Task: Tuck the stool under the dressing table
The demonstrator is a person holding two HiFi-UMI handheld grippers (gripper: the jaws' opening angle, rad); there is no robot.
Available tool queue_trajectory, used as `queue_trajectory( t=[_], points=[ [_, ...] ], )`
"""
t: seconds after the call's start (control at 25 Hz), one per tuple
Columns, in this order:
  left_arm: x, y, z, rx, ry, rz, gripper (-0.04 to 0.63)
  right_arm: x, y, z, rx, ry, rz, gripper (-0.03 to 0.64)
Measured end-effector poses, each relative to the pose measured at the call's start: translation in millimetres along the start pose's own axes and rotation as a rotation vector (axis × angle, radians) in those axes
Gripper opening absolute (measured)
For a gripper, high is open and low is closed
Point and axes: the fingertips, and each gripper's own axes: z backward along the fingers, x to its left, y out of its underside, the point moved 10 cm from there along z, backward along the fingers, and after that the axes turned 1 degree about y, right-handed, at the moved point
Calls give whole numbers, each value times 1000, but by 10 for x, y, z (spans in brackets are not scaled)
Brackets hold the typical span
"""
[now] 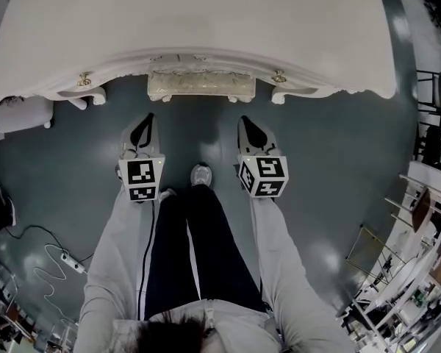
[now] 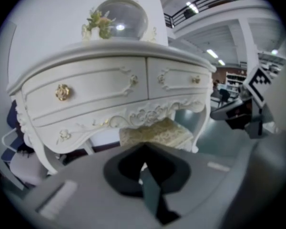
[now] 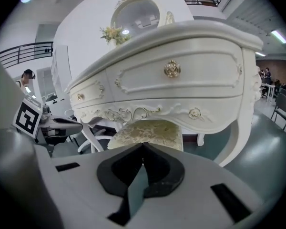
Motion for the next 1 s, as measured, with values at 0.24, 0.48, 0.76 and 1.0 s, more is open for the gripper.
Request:
queue_trajectory(
  t=[0.24, 0.48, 0.76, 1.0],
  points=[
    [-90, -197, 479, -85, 35, 45, 9, 203, -174, 405, -66, 17, -12, 0],
    [-188, -448, 998, -158, 69, 38, 9, 441, -357, 907, -120, 26, -30, -2],
    [-117, -739, 1472, -210, 64, 41, 9, 672, -639, 1435, -183, 49, -12, -3],
    [-33, -995, 1871, -275, 49, 66, 9, 869, -888, 1824, -228, 39, 15, -9]
  ],
)
